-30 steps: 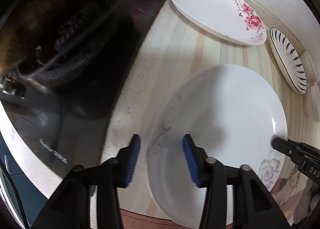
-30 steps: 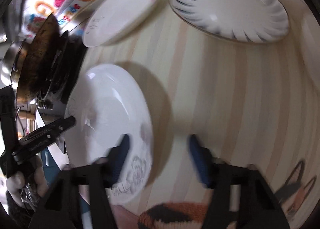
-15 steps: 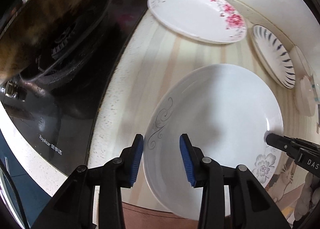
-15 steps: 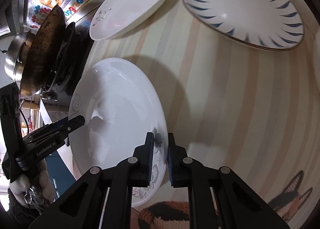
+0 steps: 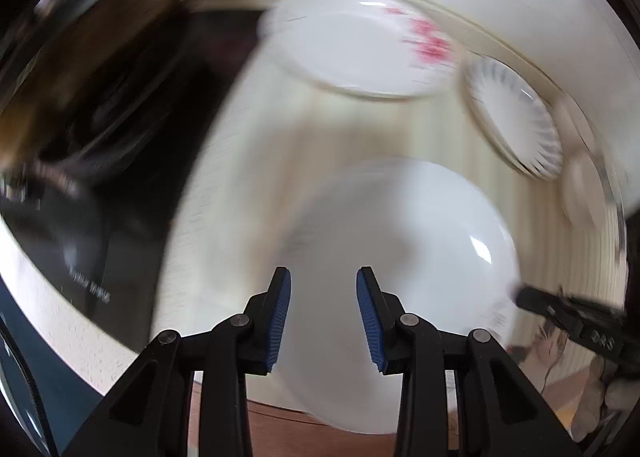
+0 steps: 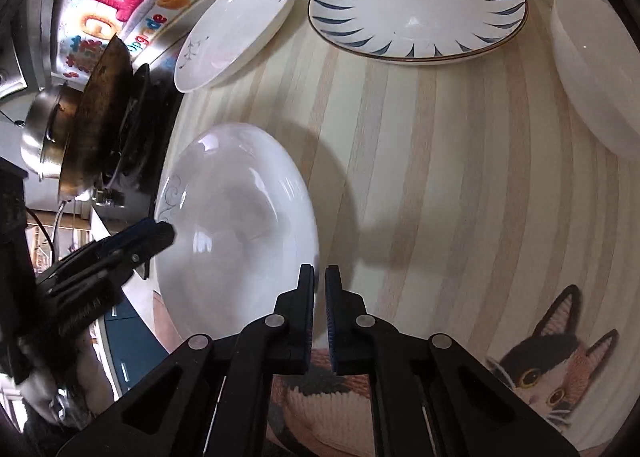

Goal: Organize plates and bowls
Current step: 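Lift the grey-swirl plate with the right tool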

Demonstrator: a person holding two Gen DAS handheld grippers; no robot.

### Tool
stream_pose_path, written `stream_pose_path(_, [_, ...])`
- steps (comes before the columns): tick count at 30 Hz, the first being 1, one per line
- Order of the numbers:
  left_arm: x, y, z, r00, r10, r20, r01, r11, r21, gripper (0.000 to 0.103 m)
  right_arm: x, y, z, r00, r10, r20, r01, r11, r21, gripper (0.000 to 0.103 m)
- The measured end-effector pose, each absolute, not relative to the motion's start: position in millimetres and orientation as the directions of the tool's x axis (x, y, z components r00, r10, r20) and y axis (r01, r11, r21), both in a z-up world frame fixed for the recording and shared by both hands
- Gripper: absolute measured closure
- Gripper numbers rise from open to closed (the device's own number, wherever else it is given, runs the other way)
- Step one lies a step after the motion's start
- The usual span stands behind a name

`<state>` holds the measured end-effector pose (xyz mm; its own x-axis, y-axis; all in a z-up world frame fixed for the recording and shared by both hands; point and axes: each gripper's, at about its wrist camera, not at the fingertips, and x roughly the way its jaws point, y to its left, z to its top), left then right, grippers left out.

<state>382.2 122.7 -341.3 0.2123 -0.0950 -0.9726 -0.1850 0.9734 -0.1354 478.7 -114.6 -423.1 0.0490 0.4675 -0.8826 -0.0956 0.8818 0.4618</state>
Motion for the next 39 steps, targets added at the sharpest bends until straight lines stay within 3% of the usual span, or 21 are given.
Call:
stream_pose_path(4, [387,160,-355,0.185,-0.093,-0.978,-0.268,0.953,-0.141,0.069,485,-113,-426,0.020,0.479,-0.878,-0.089,0.875,0.475,0.095])
stream_pose_path(10, [395,153,-380,0.118,-0.175,-0.978,-0.240,0.950,-0.199,0.068,492,-109,-439,-0.044,0.504,-0.862,-0.049,0.861,0.506,0.088])
stream_pose_path(13, [393,144,-385,0.117,-0.206,-0.972,-0.232,0.946,-0.228,0.073,492,-102,-448,-0.080,0.521,-0.850,-0.045,0.850,0.525,0.084])
stream_pose_path(18, [385,130,-376,0.127,-0.187,-0.974,-0.211,0.955,-0.211,0.072,491,-103,-450,-0.055,0.519,-0.853,-0.035,0.853,0.521,0.086])
stream_pose_path(24, [381,103,-367,0.137,-0.159,-0.978,-0.175,0.968,-0.182,0.072,486,-115,-443,-0.038,0.504,-0.863,-0.033,0.862,0.505,0.086])
stream_pose_path(39, [391,-8,-369,0.108,-0.227,-0.968,-0.029,0.972,-0.232,0.072,446,-226,-413,0.029,0.479,-0.877,0.070,0.874,0.480,0.086])
